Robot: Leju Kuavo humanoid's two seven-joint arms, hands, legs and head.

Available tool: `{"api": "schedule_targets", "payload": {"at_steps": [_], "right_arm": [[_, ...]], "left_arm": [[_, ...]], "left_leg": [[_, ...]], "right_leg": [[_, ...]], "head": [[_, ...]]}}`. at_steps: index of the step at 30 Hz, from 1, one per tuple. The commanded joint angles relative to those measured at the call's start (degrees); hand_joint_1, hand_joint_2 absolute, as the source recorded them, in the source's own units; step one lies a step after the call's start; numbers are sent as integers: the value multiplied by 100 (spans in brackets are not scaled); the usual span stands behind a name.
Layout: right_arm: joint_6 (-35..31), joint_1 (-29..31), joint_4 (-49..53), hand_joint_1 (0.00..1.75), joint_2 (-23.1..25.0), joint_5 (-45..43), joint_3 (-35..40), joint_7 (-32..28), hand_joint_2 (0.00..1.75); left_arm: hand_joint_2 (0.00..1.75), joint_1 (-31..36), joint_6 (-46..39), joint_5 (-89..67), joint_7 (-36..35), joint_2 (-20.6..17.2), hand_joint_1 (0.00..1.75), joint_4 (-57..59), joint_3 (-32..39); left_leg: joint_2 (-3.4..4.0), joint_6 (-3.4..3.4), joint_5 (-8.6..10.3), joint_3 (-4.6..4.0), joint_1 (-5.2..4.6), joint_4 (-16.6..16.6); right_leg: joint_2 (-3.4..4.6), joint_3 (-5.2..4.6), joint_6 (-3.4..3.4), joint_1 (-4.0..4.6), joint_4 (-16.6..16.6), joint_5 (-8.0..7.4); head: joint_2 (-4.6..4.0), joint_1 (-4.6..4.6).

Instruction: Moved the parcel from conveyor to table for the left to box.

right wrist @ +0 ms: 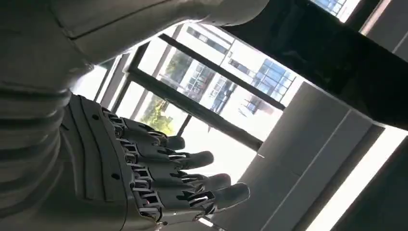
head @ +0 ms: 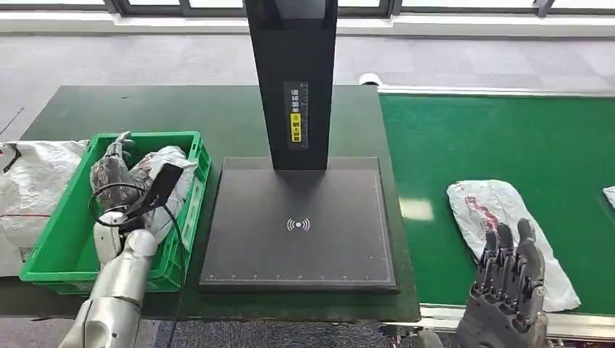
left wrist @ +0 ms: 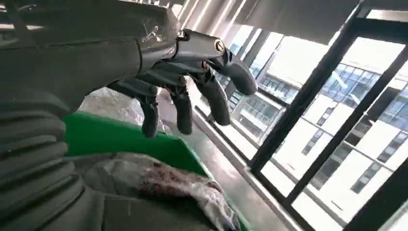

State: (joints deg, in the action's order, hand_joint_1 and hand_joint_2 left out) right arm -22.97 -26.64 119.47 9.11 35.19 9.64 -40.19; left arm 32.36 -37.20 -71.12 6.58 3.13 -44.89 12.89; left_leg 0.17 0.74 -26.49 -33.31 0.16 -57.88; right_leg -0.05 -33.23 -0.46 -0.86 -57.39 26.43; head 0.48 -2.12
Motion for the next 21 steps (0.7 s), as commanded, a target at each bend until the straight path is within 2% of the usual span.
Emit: {"api": "schedule_targets", "payload": {"at_steps": [1,6,8,13,16,18,20,21], "right_arm": [[-186,-7,-285,0,235,140,-303,19,175],[-271,-88,-189,0,292,296,-226,57,175],[-265,-86,-237,0,267,240,-238,68,175],[-219,-40,-320,0,281,222,-255,19,175],[-139,-1,-367,0,373,111,-512,110,175],[-58,5,-387,0,412,75,-664,97,175],[106,-7,-368,0,449,111,-725,19,175],[124,-12,-360,0,428,148,-690,19,175]], "left_arm": [[0,-2129,-29,3714,2009,1232,0,-2882,-286],[0,-2272,-280,3128,1440,1238,0,-3149,-477],[0,-2303,-179,2886,1206,1200,0,-3321,-507],[0,-2282,-65,2765,1099,1128,0,-3294,-463],[0,-2507,261,3197,1461,1180,0,-3528,-582],[0,-2650,230,2981,1417,1211,0,-3659,-663],[0,-2598,466,2296,881,1169,0,-3485,-803],[0,-2524,540,2339,835,1165,0,-3347,-794]], "left_leg": [[9,0,-10,25,-1,16],[-15,-24,-39,78,-14,15],[-22,-30,-57,78,-7,-5],[-8,-24,-54,78,-10,7],[-14,-22,-50,82,-7,14],[-11,-22,-54,81,-7,8],[-10,-22,-57,82,-8,4],[-12,-22,-53,83,-8,13]], "right_leg": [[9,23,-1,-1,19,3],[-18,93,-23,-14,26,50],[-26,90,-27,-7,13,67],[-9,87,-17,-9,18,51],[-14,93,-15,-6,28,49],[-11,92,-17,-6,22,52],[-8,91,-18,-8,18,54],[-10,93,-17,-7,27,51]], "head": [[0,0],[0,0],[0,0],[0,0],[0,0],[0,0],[0,0],[0,0]]}}
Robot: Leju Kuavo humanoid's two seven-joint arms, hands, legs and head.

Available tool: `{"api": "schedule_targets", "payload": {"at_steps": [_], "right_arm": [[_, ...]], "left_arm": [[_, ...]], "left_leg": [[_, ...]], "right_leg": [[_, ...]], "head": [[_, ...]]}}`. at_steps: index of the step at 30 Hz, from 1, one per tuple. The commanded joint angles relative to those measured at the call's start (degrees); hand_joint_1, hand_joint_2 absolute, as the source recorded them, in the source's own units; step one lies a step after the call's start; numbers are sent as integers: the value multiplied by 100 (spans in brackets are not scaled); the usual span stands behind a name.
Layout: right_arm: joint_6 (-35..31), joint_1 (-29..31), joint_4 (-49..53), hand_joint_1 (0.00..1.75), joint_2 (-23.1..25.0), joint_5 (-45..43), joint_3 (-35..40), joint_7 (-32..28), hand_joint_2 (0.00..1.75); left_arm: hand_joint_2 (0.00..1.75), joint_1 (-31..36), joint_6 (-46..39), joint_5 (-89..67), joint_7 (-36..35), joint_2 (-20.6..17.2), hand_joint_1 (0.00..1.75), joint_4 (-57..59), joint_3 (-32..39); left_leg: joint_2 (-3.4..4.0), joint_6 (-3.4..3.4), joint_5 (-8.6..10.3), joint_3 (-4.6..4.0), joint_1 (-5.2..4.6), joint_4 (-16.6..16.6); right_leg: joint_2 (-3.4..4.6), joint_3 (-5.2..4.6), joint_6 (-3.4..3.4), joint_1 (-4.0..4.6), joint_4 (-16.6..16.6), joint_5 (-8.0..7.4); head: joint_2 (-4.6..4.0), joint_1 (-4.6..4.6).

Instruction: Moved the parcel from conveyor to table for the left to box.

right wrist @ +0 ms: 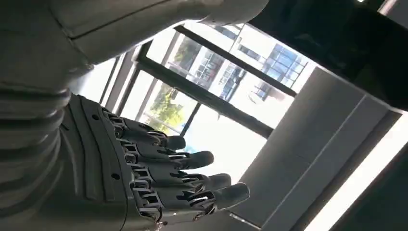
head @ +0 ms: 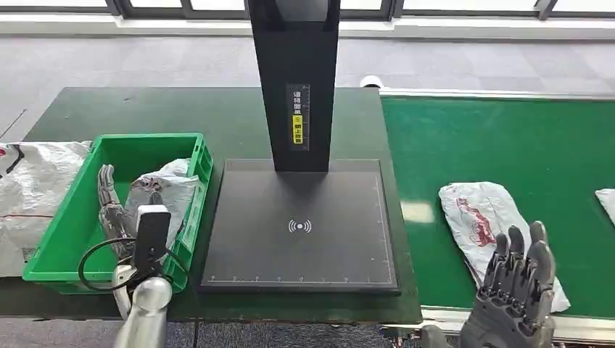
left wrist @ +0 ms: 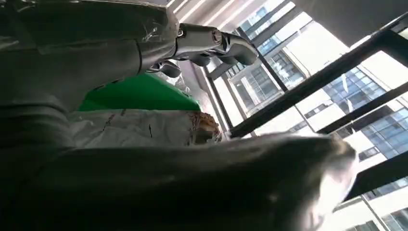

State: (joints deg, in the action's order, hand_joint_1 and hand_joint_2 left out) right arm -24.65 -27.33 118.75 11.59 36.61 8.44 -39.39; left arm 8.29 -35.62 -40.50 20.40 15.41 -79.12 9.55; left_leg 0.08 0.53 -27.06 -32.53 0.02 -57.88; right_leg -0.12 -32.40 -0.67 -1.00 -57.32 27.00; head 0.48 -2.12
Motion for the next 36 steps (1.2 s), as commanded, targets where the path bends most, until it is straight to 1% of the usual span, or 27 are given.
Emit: {"api": "schedule_targets", "payload": {"at_steps": [1,2,8,10,11,12,14,17,18,19,20,23,24,25,27,28,29,31,32,33,34,36], "right_arm": [[315,67,-297,0,145,0,-514,-61,175],[309,122,-351,0,122,-8,-471,-61,175],[286,190,-421,0,115,-14,-483,-61,175],[315,213,-459,0,180,36,-679,8,175],[338,258,-489,0,190,90,-774,64,175],[369,312,-529,0,185,100,-858,87,175],[419,353,-555,0,183,66,-923,76,175],[424,341,-541,0,200,78,-920,68,175],[282,491,-792,0,237,875,-1420,1051,175],[282,822,-1134,0,-32,1041,-1845,1332,175],[342,936,-1282,0,-144,876,-1994,1250,175],[342,936,-1282,0,-144,876,-1994,1250,175],[154,1088,-1662,0,-228,2071,-2419,1944,175],[15,1279,-2122,0,-454,2541,-2848,2181,175],[-397,1581,-2870,0,-738,3593,-3453,2465,175],[-419,1665,-3193,0,-880,3948,-3718,2581,175],[-370,1727,-3316,0,-900,4034,-3784,2641,175],[159,2125,-4351,0,-1153,4274,-4186,2698,175],[226,2238,-4680,0,-1245,4321,-4270,2709,175],[220,2408,-5259,0,-1414,4542,-4410,2815,175],[173,2565,-5779,0,-1527,4683,-4553,2814,175],[273,2807,-6468,0,-1700,4619,-4636,2722,175]], "left_arm": [[0,-44,354,-865,-629,-81,0,254,-449],[0,4,280,-1174,-786,-102,0,375,-428],[0,-142,321,-972,-641,-58,0,77,-448],[0,-502,198,564,837,91,0,-727,-578],[0,-697,297,988,1229,134,0,-1101,-697],[0,-855,433,1166,1340,176,0,-1362,-782],[0,-945,454,1130,1303,208,0,-1500,-848],[0,-904,443,1129,1309,183,0,-1429,-838],[0,-1054,2603,3289,1960,-61,0,-1787,-1233],[0,-1235,3182,3547,1960,28,0,-1955,-1344],[0,-1295,3147,3492,1960,70,0,-2007,-1403],[0,-1295,3147,3492,1960,70,0,-2007,-1403],[0,-1345,3874,4061,1960,19,0,-2189,-1458],[0,-1396,4194,4243,1960,99,0,-2292,-1366],[0,-1478,4563,4320,1960,244,0,-2493,-1163],[0,-1510,4708,4364,1960,298,0,-2483,-1085],[0,-1518,4740,4356,1960,311,0,-2463,-1069],[0,-1511,5224,4327,1960,377,0,-2350,-999],[0,-1482,5299,4300,1960,379,0,-2308,-1007],[0,-1422,5251,4154,1960,368,0,-2231,-1052],[0,-1377,4923,3989,1960,306,0,-2179,-1166],[0,-1336,4845,3995,1960,219,0,-2134,-1275]], "left_leg": [[-10,0,2,3,3,5],[-17,0,7,5,4,12],[5,0,6,1,7,13],[0,0,5,2,7,14],[3,0,4,0,10,13],[11,-1,-3,-4,6,3],[21,-2,-8,-3,9,0],[4,0,-6,1,8,5],[-2,-1,-2,1,8,10],[-7,1,1,4,8,15],[12,-2,-7,3,8,8],[21,-2,-1,9,14,20],[5,-4,-4,3,2,10],[1,-4,-3,0,6,10],[10,-5,2,9,10,24],[15,-4,-5,13,12,17],[18,-5,-3,17,16,20],[0,-7,-4,13,7,13],[-5,-9,2,16,9,24],[0,-7,-4,18,10,15],[3,-6,-2,20,10,20],[-6,-6,-2,17,10,14]], "right_leg": [[-7,8,2,3,9,0],[-14,12,4,5,16,-2],[3,4,5,8,20,-8],[0,7,5,8,22,-7],[2,6,6,11,22,-7],[9,-2,3,6,9,-1],[20,-2,3,10,9,-2],[4,6,2,8,14,1],[-1,10,2,8,20,-1],[-6,14,2,8,24,-2],[12,8,-5,8,20,-2],[21,14,-3,15,40,-14],[3,9,-6,2,21,-2],[-2,12,-6,6,26,-3],[8,23,-5,10,45,-13],[13,25,-6,13,40,-12],[18,27,-5,17,50,-18],[-2,27,-10,7,38,-9],[-5,38,-11,10,54,-16],[1,38,-11,11,45,-13],[4,39,-9,10,50,-16],[-3,36,-10,10,46,-14]], "head": [[0,0],[0,0],[0,0],[0,0],[0,0],[0,0],[0,0],[0,0],[0,0],[0,0],[0,0],[0,0],[0,0],[0,2],[0,0],[0,0],[0,0],[0,0],[0,2],[0,2],[0,2],[0,0]]}}
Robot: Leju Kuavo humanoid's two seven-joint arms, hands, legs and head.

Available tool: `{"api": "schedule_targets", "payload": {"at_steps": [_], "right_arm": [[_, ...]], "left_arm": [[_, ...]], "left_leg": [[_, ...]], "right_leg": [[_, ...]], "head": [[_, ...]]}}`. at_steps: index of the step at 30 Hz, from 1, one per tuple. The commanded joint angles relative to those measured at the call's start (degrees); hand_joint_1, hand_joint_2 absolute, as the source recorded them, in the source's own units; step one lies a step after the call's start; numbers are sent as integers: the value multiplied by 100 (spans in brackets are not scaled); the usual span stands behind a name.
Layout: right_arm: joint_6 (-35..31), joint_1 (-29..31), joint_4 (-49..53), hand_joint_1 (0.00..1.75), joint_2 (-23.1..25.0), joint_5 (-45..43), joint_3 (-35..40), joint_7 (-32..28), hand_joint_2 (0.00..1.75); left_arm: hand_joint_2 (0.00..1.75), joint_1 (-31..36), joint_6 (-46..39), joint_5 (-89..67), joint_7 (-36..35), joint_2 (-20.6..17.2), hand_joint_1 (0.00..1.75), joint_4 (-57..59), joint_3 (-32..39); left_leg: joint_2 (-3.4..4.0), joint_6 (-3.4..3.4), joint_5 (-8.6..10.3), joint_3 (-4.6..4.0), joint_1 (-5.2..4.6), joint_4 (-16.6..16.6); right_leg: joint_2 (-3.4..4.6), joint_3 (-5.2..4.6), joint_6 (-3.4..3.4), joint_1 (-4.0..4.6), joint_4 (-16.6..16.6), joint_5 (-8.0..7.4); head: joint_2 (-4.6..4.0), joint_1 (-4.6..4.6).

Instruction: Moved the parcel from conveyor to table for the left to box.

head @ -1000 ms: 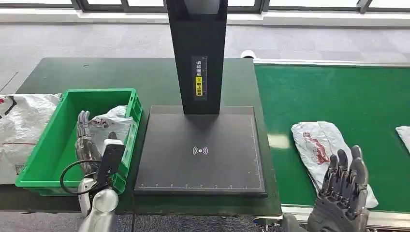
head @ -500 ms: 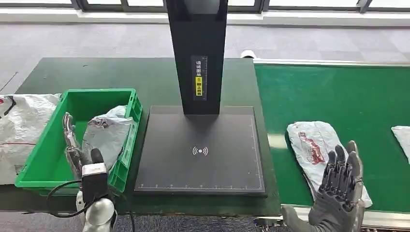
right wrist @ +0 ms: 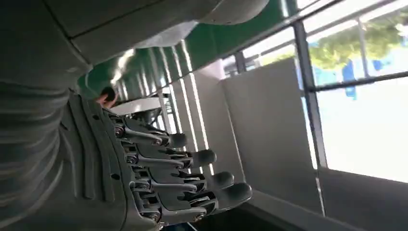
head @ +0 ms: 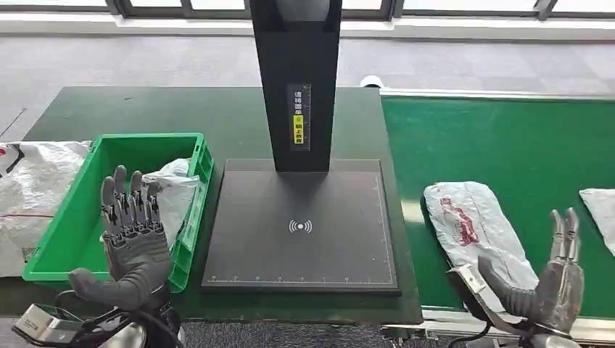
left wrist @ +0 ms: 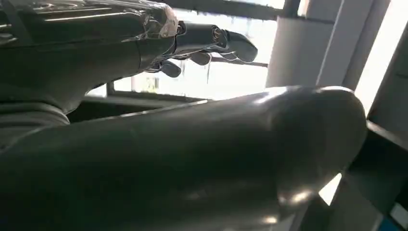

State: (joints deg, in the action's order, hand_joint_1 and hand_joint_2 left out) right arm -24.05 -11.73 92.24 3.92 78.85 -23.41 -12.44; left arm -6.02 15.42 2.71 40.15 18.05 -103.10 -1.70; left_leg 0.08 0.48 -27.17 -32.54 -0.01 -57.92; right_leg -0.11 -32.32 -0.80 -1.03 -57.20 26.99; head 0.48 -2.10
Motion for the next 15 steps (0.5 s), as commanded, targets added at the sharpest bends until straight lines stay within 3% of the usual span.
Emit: {"api": "schedule_targets", "payload": {"at_steps": [1,4,11,13,15], "right_arm": [[213,1360,-4156,0,-1033,545,-1423,147,175],[281,1707,-4943,0,-1180,531,-1420,226,175],[281,1707,-4943,0,-1180,531,-1420,226,175],[537,2044,-5545,0,-1284,465,-1349,251,175],[398,2535,-6306,0,-1334,112,-1356,81,175]], "left_arm": [[0,101,-323,-360,-15,-82,0,258,-206],[0,129,-483,-417,-15,-154,0,263,-326],[0,129,-483,-417,-15,-154,0,263,-326],[0,183,-592,-438,-15,-219,0,371,-423],[0,214,-822,-489,-15,-291,0,485,-551]], "left_leg": [[-13,-3,16,16,9,28],[-4,-1,3,10,7,9],[-4,2,6,8,6,14],[0,2,6,11,5,17],[20,1,6,12,7,16]], "right_leg": [[-12,29,3,10,42,-19],[-4,16,3,8,18,-7],[-2,7,8,8,17,-8],[1,8,7,6,19,-8],[22,4,7,9,20,-16]], "head": [[0,-2],[0,-2],[0,0],[0,0],[0,0]]}}
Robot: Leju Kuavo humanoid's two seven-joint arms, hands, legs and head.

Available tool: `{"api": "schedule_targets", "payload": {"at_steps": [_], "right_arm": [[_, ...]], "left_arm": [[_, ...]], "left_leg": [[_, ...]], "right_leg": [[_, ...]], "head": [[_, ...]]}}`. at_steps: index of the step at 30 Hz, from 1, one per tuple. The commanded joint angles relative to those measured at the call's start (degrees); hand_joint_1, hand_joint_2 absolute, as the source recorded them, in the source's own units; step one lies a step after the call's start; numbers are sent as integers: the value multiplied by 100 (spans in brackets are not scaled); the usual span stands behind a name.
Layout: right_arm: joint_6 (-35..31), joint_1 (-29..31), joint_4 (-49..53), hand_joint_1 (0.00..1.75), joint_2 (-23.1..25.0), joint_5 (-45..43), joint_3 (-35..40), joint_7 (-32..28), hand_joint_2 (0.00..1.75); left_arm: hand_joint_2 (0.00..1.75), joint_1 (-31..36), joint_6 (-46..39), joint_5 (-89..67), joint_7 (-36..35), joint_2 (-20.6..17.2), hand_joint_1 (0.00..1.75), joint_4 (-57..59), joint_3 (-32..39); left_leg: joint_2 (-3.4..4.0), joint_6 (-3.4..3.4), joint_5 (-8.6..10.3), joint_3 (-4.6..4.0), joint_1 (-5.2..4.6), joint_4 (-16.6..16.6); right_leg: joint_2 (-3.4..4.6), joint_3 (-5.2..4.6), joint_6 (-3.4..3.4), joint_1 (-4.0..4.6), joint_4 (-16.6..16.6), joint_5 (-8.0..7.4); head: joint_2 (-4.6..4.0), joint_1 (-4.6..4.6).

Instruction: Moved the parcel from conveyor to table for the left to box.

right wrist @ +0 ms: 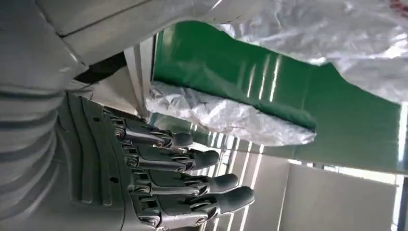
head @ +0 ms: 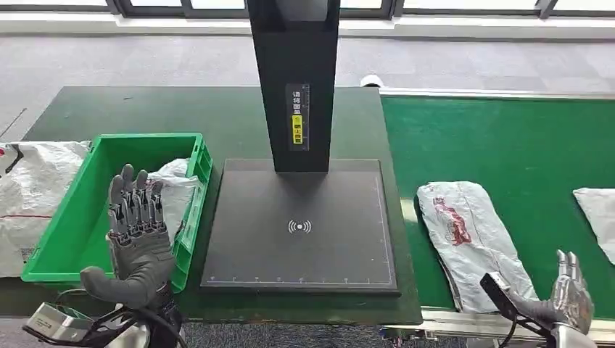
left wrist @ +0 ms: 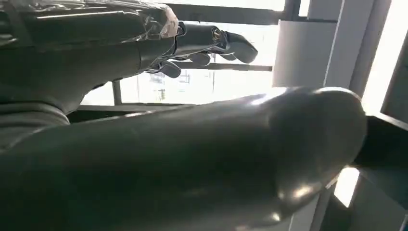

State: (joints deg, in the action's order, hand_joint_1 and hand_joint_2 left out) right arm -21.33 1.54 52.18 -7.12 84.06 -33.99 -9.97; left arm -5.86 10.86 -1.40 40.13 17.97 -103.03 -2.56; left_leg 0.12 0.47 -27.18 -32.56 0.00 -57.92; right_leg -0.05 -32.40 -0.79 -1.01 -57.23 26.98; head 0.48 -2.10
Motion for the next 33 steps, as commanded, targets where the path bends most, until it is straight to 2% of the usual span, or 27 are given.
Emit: {"api": "schedule_targets", "payload": {"at_steps": [1,4,7,11,15,19,20,24,30,31,33], "right_arm": [[103,1418,-2554,0,-194,-339,-160,-153,175],[67,1866,-3057,0,-42,-313,106,-168,175],[365,2099,-3227,0,114,-449,168,-343,175],[636,2082,-3260,0,255,-481,281,-339,175],[636,2082,-3260,0,255,-481,281,-339,175],[1160,1955,-3373,0,173,-381,496,-206,175],[1018,1879,-3309,175,165,-370,556,-291,175],[813,1730,-3110,175,214,-859,248,-559,175],[813,1730,-3110,175,214,-859,248,-559,175],[322,1673,-2529,175,444,-1985,-349,-1838,175],[781,1439,-1570,175,580,-2870,-302,-2190,175]], "left_arm": [[0,210,-444,-102,-13,-304,0,526,-522],[0,226,-662,-143,-13,-400,0,518,-703],[0,306,-743,-147,-13,-437,0,643,-751],[0,430,-853,-205,-13,-480,0,805,-798],[0,430,-853,-205,-13,-480,0,805,-798],[0,609,-971,-185,-13,-515,0,1082,-807],[0,641,-989,-163,-13,-522,0,1121,-787],[0,582,-975,-144,-13,-535,0,1121,-765],[0,582,-975,-144,-13,-535,0,1121,-765],[0,492,-1036,-163,-13,-521,0,1069,-735],[0,402,-1046,-170,-13,-529,0,990,-733]], "left_leg": [[16,0,3,9,5,8],[39,1,5,8,6,9],[44,4,11,7,8,14],[21,-2,19,6,8,12],[17,-2,17,5,8,10],[8,-4,18,6,5,11],[8,-4,22,7,9,17],[0,-3,23,6,9,11],[12,-4,24,9,8,12],[11,-3,26,10,9,15],[22,-3,23,14,7,13]], "right_leg": [[17,8,3,6,13,-10],[37,0,4,6,14,-19],[47,-3,7,8,17,-28],[20,4,2,7,14,-25],[15,4,1,8,10,-22],[8,9,-2,5,11,-20],[8,12,0,9,20,-26],[0,13,-3,9,18,-24],[12,10,-4,7,22,-34],[12,10,-3,9,25,-37],[21,8,-2,7,21,-37]], "head": [[0,0],[0,0],[0,-2],[0,-2],[0,-2],[0,-2],[0,-2],[0,0],[0,0],[0,-2],[0,-2]]}}
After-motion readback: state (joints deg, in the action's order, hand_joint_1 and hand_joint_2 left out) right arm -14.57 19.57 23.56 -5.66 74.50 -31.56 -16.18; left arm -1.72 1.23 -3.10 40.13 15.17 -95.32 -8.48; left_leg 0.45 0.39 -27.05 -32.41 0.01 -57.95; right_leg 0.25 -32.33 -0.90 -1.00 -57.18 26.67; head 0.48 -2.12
